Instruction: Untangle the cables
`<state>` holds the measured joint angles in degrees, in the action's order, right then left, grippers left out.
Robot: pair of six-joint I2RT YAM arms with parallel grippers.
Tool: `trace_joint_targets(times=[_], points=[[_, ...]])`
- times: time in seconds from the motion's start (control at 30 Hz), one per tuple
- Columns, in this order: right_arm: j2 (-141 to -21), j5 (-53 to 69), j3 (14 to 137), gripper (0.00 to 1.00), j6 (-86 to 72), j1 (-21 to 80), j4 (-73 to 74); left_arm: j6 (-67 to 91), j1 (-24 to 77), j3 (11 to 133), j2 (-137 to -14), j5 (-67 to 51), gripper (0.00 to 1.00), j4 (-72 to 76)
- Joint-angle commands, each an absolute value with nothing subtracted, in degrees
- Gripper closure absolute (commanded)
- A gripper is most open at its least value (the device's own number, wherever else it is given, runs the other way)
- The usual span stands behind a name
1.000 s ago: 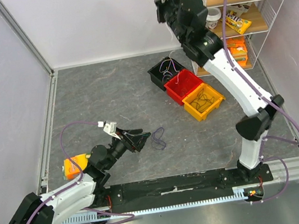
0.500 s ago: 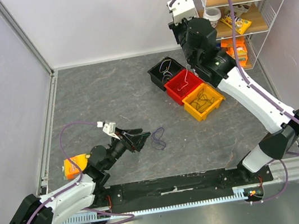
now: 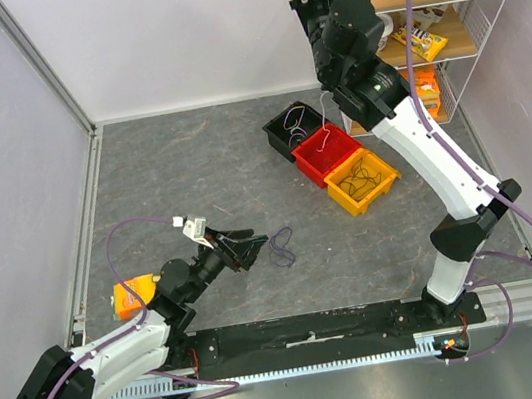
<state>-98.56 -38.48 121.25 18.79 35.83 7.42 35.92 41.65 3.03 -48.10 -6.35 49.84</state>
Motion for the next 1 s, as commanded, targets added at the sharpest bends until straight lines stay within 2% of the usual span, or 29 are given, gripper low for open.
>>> trace_joint_targets(times=[0.0,0.27,0.4,0.5,0.57,0.63,0.83,0.97], points=[[-100.9,-38.4,132.1,1.00,26.1,40.1,5.5,36.7,41.8,-1.2,-48.9,-6.0,0.33,52.9],[-102.5,-41.0,131.8,1.00,47.7,49.6,-6.8,36.6,41.8,-1.0,-49.3,-6.5,0.32,53.2],[-99.9,-41.3,126.8,1.00,44.7,49.8,-6.9,32.6,41.9,5.2,-51.7,-11.3,0.27,50.5],[-98.2,-41.3,124.3,1.00,39.9,49.7,-6.4,29.3,41.9,13.9,-58.9,-11.1,0.28,49.7],[-98.2,-41.1,125.3,1.00,36.9,49.7,-4.7,26.1,41.9,21.2,-65.2,-10.9,0.33,48.9],[-98.7,-41.8,127.4,1.00,35.5,49.8,-3.2,23.9,41.9,26.3,-73.3,-10.6,0.35,53.8],[-99.8,-44.2,131.0,1.00,33.0,49.0,-0.4,20.1,43.7,42.8,-97.7,-5.4,0.32,62.4],[-98.4,-43.2,129.5,1.00,29.1,47.2,1.4,18.5,43.9,56.0,-106.6,-2.0,0.43,55.0]])
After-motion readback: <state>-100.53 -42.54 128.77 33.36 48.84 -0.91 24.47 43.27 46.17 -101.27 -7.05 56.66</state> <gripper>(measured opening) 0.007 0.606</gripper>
